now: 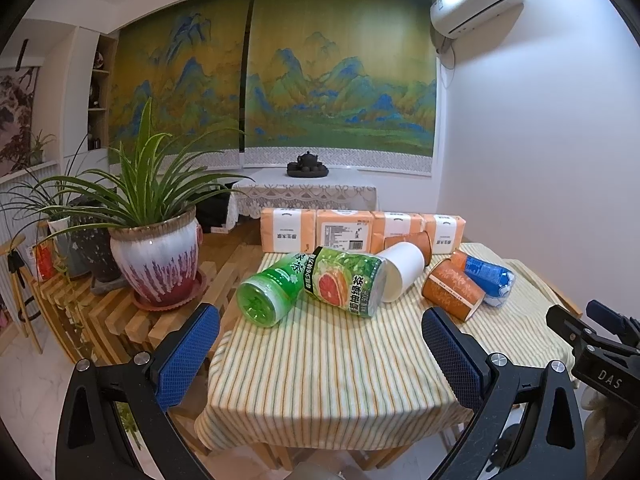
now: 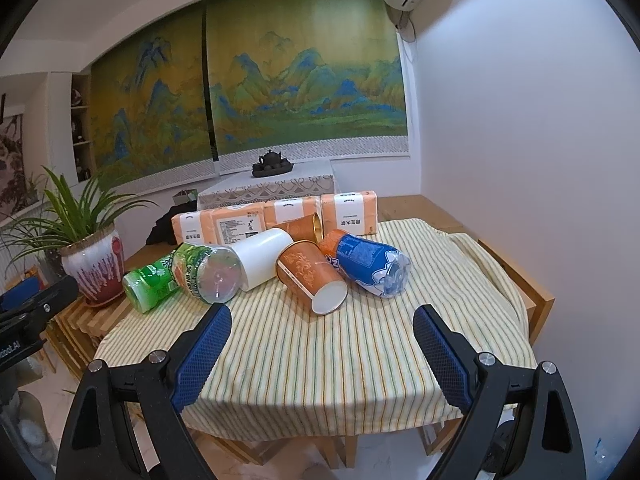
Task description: Flip cup upside down
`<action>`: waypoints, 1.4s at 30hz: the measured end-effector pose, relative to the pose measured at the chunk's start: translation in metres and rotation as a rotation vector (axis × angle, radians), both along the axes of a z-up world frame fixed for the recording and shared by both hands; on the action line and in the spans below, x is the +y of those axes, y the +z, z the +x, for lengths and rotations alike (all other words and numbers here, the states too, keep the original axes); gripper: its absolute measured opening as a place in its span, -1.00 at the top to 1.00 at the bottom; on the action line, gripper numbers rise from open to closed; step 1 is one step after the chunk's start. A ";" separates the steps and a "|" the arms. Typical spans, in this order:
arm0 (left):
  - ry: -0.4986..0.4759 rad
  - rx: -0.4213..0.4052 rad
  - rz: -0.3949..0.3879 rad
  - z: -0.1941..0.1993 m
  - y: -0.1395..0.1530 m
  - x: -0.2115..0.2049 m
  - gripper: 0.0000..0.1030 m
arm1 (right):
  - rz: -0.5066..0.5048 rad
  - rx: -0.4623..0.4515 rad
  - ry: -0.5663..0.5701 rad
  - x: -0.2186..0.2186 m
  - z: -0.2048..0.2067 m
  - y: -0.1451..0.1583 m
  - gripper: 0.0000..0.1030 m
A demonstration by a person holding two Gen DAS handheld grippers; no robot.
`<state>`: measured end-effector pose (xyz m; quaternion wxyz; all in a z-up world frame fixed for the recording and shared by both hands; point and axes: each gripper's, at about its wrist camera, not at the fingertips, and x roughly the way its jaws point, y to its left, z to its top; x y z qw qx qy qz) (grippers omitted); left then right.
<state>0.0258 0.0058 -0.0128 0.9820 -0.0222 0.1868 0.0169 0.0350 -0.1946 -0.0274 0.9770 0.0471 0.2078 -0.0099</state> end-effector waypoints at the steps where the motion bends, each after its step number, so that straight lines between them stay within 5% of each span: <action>1: 0.000 0.000 0.000 0.000 0.000 0.000 -0.99 | -0.001 -0.001 -0.002 0.000 0.001 0.000 -0.75; 19: -0.002 0.032 -0.005 0.021 -0.014 -0.005 -0.99 | -0.053 -0.055 -0.001 0.000 0.029 0.002 -0.75; 42: 0.030 0.088 -0.023 0.043 -0.031 0.013 -0.99 | -0.015 0.207 0.174 -0.012 0.151 -0.048 -0.74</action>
